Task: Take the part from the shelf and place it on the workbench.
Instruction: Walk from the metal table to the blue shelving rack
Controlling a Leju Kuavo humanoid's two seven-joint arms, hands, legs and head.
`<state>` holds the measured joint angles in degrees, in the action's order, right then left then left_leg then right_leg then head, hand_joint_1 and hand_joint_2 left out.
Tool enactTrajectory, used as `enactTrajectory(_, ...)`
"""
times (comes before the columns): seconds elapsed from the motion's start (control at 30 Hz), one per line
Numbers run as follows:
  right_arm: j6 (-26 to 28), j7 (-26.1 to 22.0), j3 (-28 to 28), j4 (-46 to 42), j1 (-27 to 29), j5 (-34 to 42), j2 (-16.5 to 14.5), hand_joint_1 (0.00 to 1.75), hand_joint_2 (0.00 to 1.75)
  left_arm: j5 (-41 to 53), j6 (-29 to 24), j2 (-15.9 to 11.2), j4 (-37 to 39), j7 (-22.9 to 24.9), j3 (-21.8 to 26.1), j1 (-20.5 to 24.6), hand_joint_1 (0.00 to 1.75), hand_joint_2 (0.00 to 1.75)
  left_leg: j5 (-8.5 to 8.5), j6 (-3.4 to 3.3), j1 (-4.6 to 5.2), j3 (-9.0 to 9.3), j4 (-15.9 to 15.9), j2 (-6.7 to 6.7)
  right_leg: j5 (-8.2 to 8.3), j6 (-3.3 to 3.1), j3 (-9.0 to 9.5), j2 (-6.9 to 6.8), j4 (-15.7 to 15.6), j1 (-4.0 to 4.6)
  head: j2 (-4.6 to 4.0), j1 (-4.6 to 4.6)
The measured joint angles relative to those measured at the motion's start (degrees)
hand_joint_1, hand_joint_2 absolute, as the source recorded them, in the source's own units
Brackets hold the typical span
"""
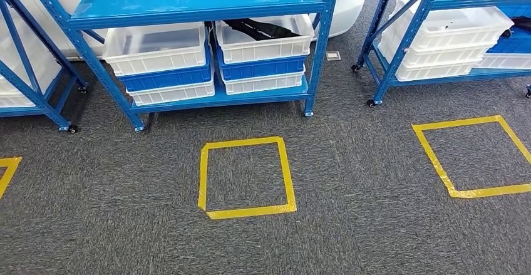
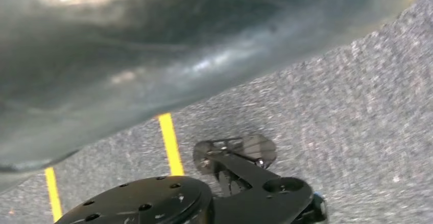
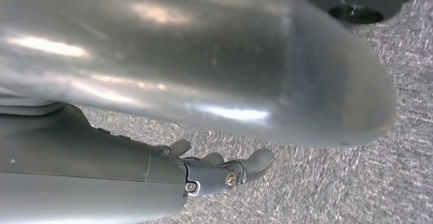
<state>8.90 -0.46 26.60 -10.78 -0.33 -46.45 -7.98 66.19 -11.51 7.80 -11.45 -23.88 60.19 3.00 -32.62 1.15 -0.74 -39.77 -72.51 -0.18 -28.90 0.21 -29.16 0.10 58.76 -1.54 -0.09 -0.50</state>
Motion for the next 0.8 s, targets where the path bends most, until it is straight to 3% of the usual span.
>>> enactTrajectory(0.07, 0.00, 0.00, 0.00, 0.00, 0.05, -0.02, -0.03, 0.00, 0.00, -0.01, -0.01, -0.01, 0.02, -0.03, 0.00, -0.04, 0.00, 0.00, 4.95, 0.05, -0.23, 1.58, 6.80, 0.02, -1.17, 0.63, 1.31, 0.20, 0.08, -0.09, -0.01, -0.16)
enactTrajectory(0.1, 0.01, 0.00, 0.00, 0.00, 0.00, -0.03, -0.03, 0.00, 0.00, -0.01, -0.01, 0.01, 0.04, -0.04, 0.00, -0.03, 0.00, 0.00, 6.02, -0.13, -0.22, 2.23, 9.20, 0.07, -1.71, 1.04, 1.62, 0.28, 0.10, -0.01, -0.01, -0.36)
enactTrajectory(0.2, 0.08, -0.01, 0.00, 0.00, -0.19, -0.09, 0.04, 0.00, 0.00, 0.01, -0.03, 0.06, 0.07, -0.12, 0.01, 0.05, 0.00, 0.00, 5.99, -1.40, -0.03, 3.01, 10.85, 0.15, -2.52, 2.29, 2.58, 0.38, -0.24, 0.34, 0.00, -0.67)
enactTrajectory(0.27, 0.12, -0.04, 0.01, 0.00, -0.23, -0.14, 0.10, 0.00, 0.00, 0.01, -0.05, 0.08, 0.07, -0.14, 0.02, 0.01, 0.00, 0.00, 6.37, -2.20, -0.08, 3.80, 11.25, 0.05, -2.86, 2.78, 2.62, 0.34, 0.93, 0.31, -0.01, -0.58)
enactTrajectory(0.3, 0.14, -0.08, 0.01, 0.00, -0.30, -0.16, 0.10, 0.00, 0.00, 0.01, -0.07, 0.08, 0.06, -0.15, 0.02, 0.06, 0.00, 0.00, 6.40, -2.52, -0.08, 4.28, 11.36, -0.03, -3.27, 2.85, 1.36, 0.32, 3.01, 0.30, 0.00, -0.48)
enactTrajectory(0.4, 0.15, -0.17, 0.00, 0.00, -0.39, -0.28, 0.06, 0.00, 0.00, 0.01, -0.08, 0.08, 0.04, -0.18, 0.02, 0.23, 0.00, 0.00, 5.72, -3.23, 0.20, 4.77, 11.45, -0.23, -6.11, 2.29, -5.92, 0.29, 13.06, 0.47, 0.01, -0.32)
enactTrajectory(0.43, 0.15, -0.17, 0.00, 0.00, -0.31, -0.32, 0.05, 0.00, 0.00, 0.01, -0.08, 0.08, 0.04, -0.18, 0.02, 0.23, 0.00, 0.00, 5.37, -3.39, 0.37, 5.07, 11.46, -0.36, -6.87, 2.15, -7.89, 0.29, 14.86, 0.55, 0.01, -0.32)
enactTrajectory(0.47, 0.16, -0.17, 0.01, 0.00, -0.20, -0.34, 0.05, 0.00, 0.00, 0.00, -0.08, 0.09, 0.04, -0.18, 0.03, 0.21, 0.00, 0.00, 5.00, -3.48, 0.52, 5.50, 11.47, -0.51, -6.69, 2.19, -9.00, 0.29, 14.87, 0.66, 0.01, -0.30)
enactTrajectory(0.5, 0.16, -0.19, 0.01, 0.00, -0.10, -0.36, 0.05, 0.00, 0.00, -0.01, -0.08, 0.09, 0.04, -0.18, 0.03, 0.19, 0.00, 0.00, 4.62, -3.53, 0.68, 6.04, 11.49, -0.63, -5.26, 2.41, -9.13, 0.29, 12.91, 0.81, 0.01, -0.30)
enactTrajectory(0.57, 0.21, -0.27, 0.02, 0.00, 0.00, -0.39, 0.15, 0.00, 0.00, 0.00, -0.07, 0.21, 0.06, -0.18, 0.04, 0.18, 0.00, 0.00, 3.87, -3.48, 0.93, 7.12, 11.56, -0.81, -0.43, 2.51, -7.75, 0.23, 6.07, 1.36, 0.01, -0.35)
enactTrajectory(0.6, 0.25, -0.35, 0.02, 0.00, -0.05, -0.41, 0.19, 0.00, 0.00, 0.00, -0.07, 0.29, 0.07, -0.19, 0.04, 0.20, 0.00, 0.00, 3.54, -3.35, 1.02, 7.52, 11.64, -0.89, 1.00, 2.03, -7.07, 0.15, 3.36, 1.67, 0.00, -0.38)
enactTrajectory(0.7, 0.44, -0.72, 0.02, 0.00, -0.24, -0.46, 0.21, 0.00, 0.00, -0.01, -0.07, 0.42, 0.07, -0.22, 0.04, 0.27, 0.00, 0.00, 3.44, -2.46, 1.12, 8.34, 11.82, -1.03, 1.67, 0.22, -6.07, 0.05, 0.56, 2.12, -0.01, -0.40)
enactTrajectory(0.77, 0.85, -1.06, 0.02, 0.00, -0.10, -0.51, 0.23, 0.00, 0.00, -0.01, -0.10, 0.44, 0.07, -0.21, 0.05, 0.21, 0.00, 0.00, 3.19, -1.78, 1.12, 8.63, 10.97, -0.86, 2.57, -0.34, -4.65, 0.08, -0.28, 1.52, -0.01, -0.43)
enactTrajectory(0.8, 1.33, -1.24, 0.02, 0.00, -0.04, -0.61, 0.24, 0.00, 0.00, -0.04, -0.13, 0.44, 0.07, -0.21, 0.08, 0.19, 0.00, 0.00, 2.24, -1.44, 1.06, 8.16, 9.61, -0.74, 2.79, -0.52, -3.87, 0.04, -0.42, 1.22, 0.00, -0.49)
